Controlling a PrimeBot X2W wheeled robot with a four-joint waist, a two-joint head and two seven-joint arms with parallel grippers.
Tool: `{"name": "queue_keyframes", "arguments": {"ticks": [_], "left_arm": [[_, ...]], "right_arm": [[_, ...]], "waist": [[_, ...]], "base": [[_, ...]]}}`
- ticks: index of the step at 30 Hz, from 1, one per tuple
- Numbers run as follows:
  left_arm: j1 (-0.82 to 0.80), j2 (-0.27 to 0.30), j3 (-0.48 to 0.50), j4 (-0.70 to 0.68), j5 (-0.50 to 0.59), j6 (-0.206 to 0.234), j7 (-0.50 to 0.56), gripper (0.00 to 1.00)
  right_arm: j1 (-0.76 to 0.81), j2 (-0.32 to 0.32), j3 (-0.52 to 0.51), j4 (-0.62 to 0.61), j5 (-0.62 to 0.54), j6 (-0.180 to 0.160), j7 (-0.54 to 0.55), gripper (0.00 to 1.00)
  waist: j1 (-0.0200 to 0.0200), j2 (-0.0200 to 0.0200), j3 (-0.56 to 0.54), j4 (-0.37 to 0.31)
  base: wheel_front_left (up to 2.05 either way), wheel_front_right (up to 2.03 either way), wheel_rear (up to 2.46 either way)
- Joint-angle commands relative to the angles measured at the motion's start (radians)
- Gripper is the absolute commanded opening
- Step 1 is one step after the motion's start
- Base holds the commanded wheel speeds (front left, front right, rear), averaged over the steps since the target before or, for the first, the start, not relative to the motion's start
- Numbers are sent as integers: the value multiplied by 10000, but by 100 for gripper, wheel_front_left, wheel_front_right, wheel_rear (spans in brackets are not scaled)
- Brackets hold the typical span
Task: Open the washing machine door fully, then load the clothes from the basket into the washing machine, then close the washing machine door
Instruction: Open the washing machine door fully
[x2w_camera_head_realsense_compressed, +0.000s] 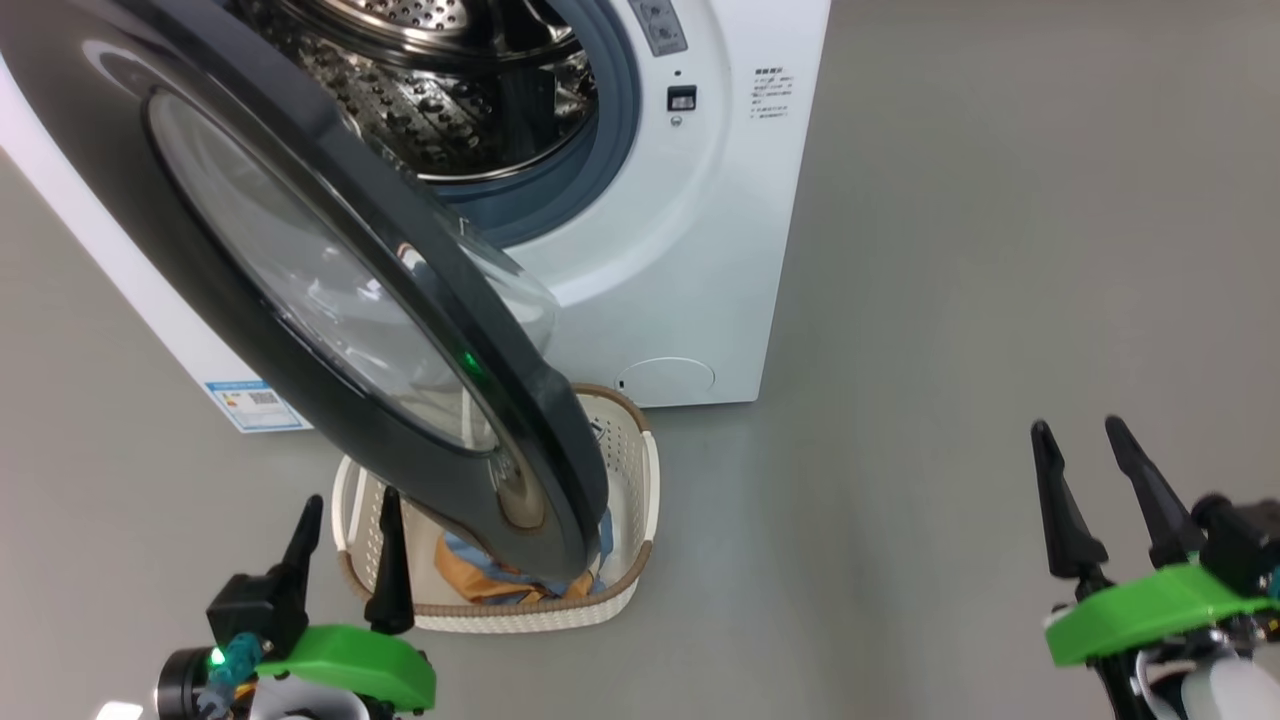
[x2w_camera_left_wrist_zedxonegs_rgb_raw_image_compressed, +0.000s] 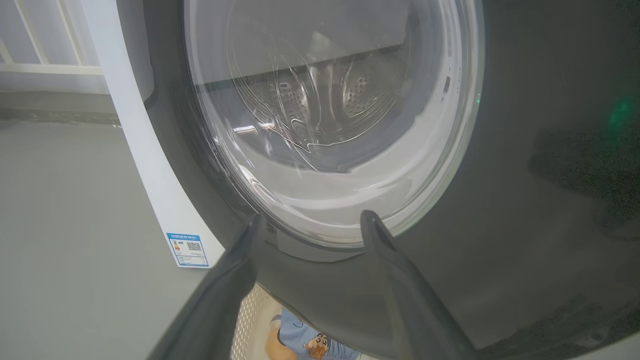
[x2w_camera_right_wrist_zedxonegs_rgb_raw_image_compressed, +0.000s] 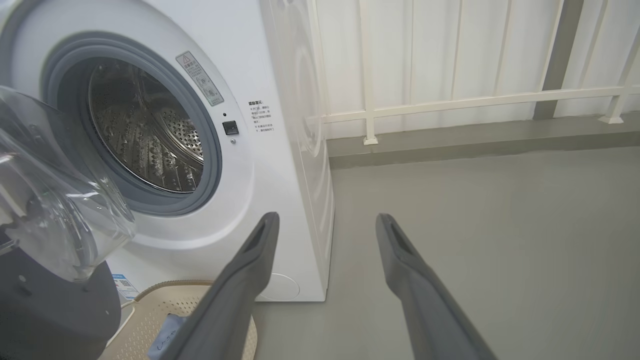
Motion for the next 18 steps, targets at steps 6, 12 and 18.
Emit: {"name": "queue_keyframes", "arguments": {"ticks": [6, 12, 18], "left_arm": [[134, 207, 300, -236, -6, 63, -65, 100], [174, 210, 290, -307, -38, 79, -65, 100], [185, 203, 257, -347, -70, 121, -65, 100]], "right_arm": [[1096, 474, -597, -1160, -1852, 46, -156, 100], [1721, 831, -874, -1749, -2598, 46, -72, 100], [2033, 1060, -933, -2076, -2866, 46, 47, 100]], "waist": [[1, 0, -112, -106], [1, 0, -70, -90], [1, 0, -69, -75]], "base": [[0, 0, 0], [0, 0, 0], [0, 0, 0]]}}
